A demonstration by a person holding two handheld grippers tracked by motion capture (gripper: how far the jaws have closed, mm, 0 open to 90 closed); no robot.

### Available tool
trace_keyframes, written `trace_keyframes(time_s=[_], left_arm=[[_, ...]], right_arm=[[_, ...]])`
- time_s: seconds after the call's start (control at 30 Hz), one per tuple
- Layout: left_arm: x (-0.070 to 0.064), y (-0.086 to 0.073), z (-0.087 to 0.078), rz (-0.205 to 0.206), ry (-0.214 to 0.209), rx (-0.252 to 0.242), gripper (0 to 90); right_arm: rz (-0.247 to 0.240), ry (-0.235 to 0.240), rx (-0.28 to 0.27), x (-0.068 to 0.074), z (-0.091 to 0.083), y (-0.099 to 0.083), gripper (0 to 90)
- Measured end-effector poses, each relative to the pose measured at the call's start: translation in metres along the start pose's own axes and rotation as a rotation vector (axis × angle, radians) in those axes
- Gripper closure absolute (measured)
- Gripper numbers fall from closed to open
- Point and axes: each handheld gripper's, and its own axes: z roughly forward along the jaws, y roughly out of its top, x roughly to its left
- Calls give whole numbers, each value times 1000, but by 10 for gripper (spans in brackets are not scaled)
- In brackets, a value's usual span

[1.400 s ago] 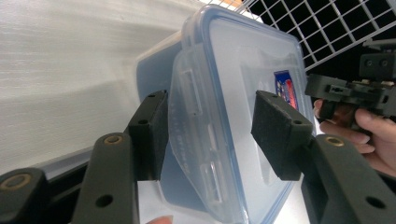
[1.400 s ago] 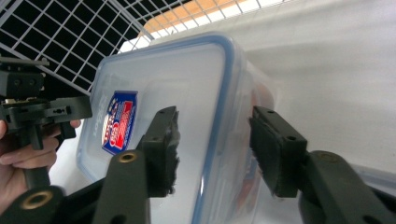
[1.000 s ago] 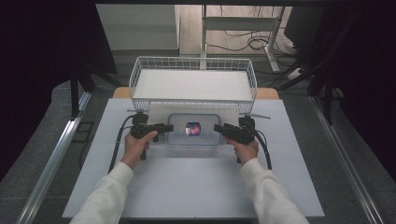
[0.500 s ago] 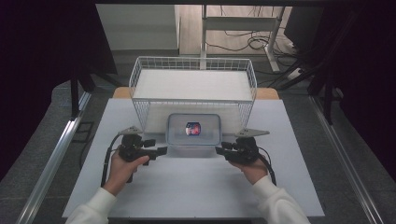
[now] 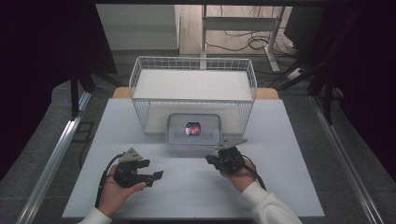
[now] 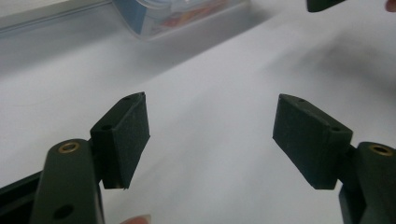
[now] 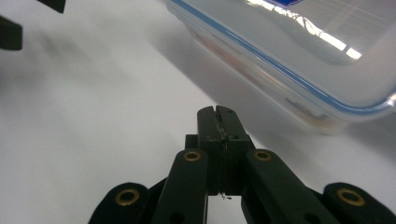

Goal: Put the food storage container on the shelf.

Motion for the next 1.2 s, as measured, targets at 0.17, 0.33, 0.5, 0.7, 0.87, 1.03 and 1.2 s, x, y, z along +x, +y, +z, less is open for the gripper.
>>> trace_keyframes(time_s=[0.17,0.33,0.5,0.7,0.87,1.03,1.2], left_arm=[[0,-5,-5,-9,4,-9,272],[3,-8,-6,-27,2,-11,272],[2,-9,-4,-21,2,-3,272],[3,-9,-4,-24,3,-1,271],[3,-10,-3,-23,-1,3,269],[4,-10,-3,-26,-3,1,268],[6,-11,-3,-22,-9,15,262]], right_arm=[[-9,5,13,5,11,3,883],[5,3,28,4,26,7,883],[-10,-11,51,5,41,11,884],[-14,-30,53,6,52,15,885],[-32,-48,59,8,61,20,885],[-13,-65,50,5,70,24,886],[7,-75,33,-1,75,25,887]])
